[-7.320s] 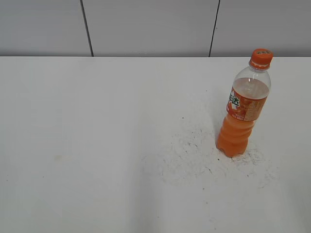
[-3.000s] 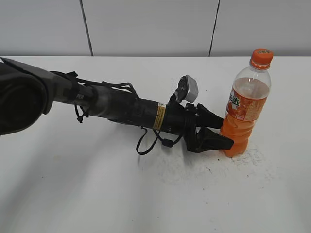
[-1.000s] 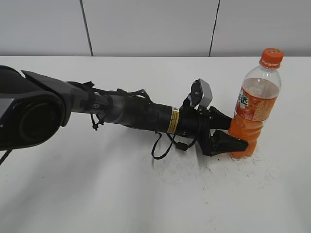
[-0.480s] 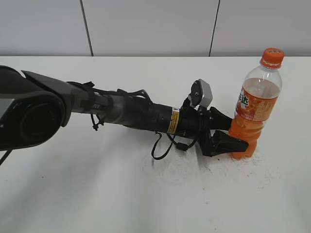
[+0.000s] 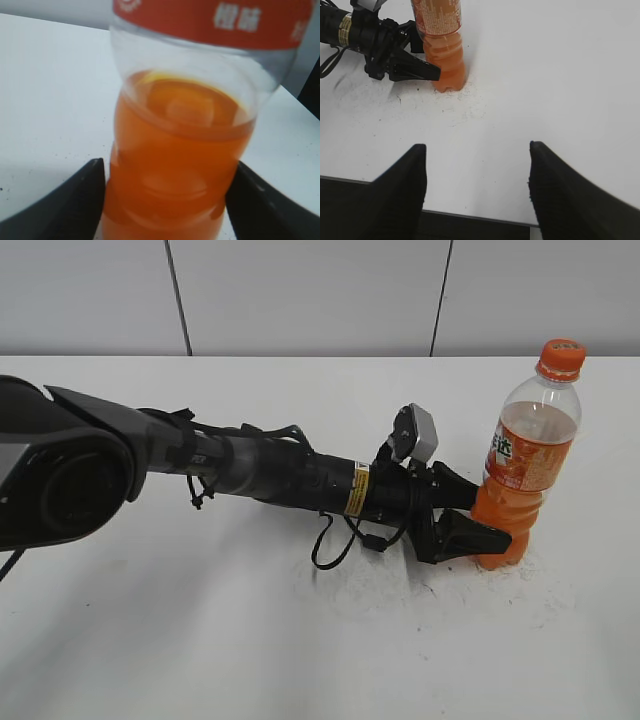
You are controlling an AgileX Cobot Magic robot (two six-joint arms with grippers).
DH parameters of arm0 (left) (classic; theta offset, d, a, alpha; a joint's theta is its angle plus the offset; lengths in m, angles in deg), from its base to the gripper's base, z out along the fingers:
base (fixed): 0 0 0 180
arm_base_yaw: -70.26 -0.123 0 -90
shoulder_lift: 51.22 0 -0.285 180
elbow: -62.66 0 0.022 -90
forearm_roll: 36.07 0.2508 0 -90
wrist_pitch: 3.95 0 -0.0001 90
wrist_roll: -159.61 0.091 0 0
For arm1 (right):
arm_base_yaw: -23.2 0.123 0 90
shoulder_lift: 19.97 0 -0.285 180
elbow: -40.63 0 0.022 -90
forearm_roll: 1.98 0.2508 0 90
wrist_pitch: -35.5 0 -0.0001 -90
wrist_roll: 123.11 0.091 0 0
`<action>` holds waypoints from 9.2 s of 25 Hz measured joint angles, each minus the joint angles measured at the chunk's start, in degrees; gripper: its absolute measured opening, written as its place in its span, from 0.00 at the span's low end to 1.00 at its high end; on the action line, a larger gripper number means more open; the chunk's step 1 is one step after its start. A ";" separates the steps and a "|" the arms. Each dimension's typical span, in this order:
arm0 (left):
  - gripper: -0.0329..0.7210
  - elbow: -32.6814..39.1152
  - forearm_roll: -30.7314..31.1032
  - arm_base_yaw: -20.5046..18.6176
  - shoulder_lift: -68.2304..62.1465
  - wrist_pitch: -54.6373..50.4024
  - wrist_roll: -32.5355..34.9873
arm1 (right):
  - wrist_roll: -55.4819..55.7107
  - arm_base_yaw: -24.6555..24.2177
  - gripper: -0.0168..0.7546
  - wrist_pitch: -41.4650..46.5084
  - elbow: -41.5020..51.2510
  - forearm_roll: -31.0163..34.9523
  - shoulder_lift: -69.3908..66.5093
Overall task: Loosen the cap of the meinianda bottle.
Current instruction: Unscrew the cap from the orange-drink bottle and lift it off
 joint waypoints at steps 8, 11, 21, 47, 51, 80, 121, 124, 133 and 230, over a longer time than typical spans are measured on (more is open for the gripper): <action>0.79 0.00 0.22 0.00 0.00 0.14 0.00 | 0.00 0.00 0.64 0.00 0.00 0.00 0.00; 0.82 0.00 0.34 0.00 0.00 0.27 0.00 | 0.00 0.00 0.64 0.00 0.00 0.00 0.00; 0.93 0.00 0.54 0.07 -0.04 1.20 0.00 | 0.00 0.00 0.64 0.00 0.00 0.00 0.00; 0.78 0.00 -3.02 3.02 -0.04 -4.75 2.56 | 0.00 0.00 0.64 -0.05 0.00 0.00 0.00; 0.78 0.00 -2.95 3.02 -0.04 -4.75 2.56 | 0.00 0.00 0.64 -0.57 -0.24 2.79 0.00; 0.78 -0.45 0.06 2.97 -0.04 -4.11 2.56 | -4.76 0.00 0.64 -5.51 -35.14 16.87 -57.52; 0.78 -0.45 0.06 2.97 -0.04 -4.16 2.56 | 11.29 15.05 0.53 7.30 -54.23 -1.16 -89.30; 0.78 -0.45 0.06 2.97 -0.04 -4.16 2.56 | 10.21 15.05 0.44 7.30 -54.23 -1.16 -89.30; 0.78 -0.45 0.44 2.97 -0.04 -4.16 2.56 | -5.80 15.05 0.39 7.34 -54.34 -1.14 -89.30; 0.78 -0.50 1.70 3.02 0.12 -4.28 2.54 | -32.21 15.05 0.38 6.59 -54.64 -0.29 -89.46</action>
